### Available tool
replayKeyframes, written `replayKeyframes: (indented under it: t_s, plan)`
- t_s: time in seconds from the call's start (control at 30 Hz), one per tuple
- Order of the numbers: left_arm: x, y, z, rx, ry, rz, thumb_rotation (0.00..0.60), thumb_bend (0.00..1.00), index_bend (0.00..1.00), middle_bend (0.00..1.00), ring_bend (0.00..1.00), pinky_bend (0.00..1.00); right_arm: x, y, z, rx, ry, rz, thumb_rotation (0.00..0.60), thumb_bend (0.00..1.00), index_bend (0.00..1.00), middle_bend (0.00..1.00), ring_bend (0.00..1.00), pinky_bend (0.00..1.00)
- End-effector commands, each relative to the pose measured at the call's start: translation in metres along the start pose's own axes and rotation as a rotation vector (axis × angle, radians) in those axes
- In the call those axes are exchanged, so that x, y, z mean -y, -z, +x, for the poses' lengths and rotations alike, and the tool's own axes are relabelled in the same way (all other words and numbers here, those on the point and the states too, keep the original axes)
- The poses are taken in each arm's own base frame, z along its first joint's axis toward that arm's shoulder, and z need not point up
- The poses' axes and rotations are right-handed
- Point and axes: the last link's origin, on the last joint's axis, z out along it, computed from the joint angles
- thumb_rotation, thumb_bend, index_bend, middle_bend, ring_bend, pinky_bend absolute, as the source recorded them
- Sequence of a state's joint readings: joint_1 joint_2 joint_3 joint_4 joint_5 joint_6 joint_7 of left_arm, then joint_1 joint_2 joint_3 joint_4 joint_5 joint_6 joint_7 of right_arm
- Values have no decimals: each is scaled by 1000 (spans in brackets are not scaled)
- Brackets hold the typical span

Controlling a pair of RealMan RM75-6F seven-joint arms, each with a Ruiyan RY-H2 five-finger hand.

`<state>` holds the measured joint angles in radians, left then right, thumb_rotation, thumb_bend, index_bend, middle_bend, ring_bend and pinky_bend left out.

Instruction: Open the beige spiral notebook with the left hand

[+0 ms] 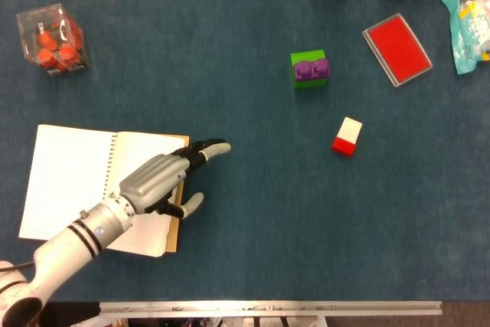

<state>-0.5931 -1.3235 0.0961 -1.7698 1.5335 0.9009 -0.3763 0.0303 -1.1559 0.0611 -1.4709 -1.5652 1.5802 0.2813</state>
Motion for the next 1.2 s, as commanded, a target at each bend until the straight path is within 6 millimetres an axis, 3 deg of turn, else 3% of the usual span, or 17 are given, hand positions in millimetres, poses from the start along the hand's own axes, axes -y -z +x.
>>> replayKeyframes:
  t_s: [0.03, 0.17, 0.33, 0.53, 0.7, 0.97, 1.2]
  plan:
    - [-7, 11, 7, -13, -1, -15, 600, 485, 0, 0, 0, 113, 0, 0, 0, 2, -1, 1, 600, 395, 309, 301, 212, 291]
    - [-3, 22, 24, -48, -109, -7, 600, 483, 0, 0, 0, 113, 1, -1, 0, 3, -1, 4, 600, 395, 309, 301, 211, 291]
    - [19, 40, 37, -63, -248, 62, 600, 483, 0, 1, 0, 113, 0, -1, -1, 7, 1, 3, 600, 395, 309, 301, 211, 291]
    - [54, 62, 28, 3, -323, 179, 600, 483, 0, 4, 0, 113, 1, -1, -2, 11, 1, 7, 600, 395, 309, 301, 211, 291]
    - [64, 74, 13, 29, -308, 207, 600, 483, 0, 8, 0, 113, 2, -1, 0, 9, 6, 7, 600, 395, 309, 301, 212, 291]
    - [61, 65, -9, 55, -325, 167, 600, 482, 0, 9, 0, 113, 3, -2, -1, 11, 5, 7, 600, 395, 309, 301, 211, 291]
    - [64, 56, -16, 52, -316, 181, 600, 483, 0, 10, 0, 113, 1, 0, 1, 8, 5, 1, 600, 395, 309, 301, 211, 291]
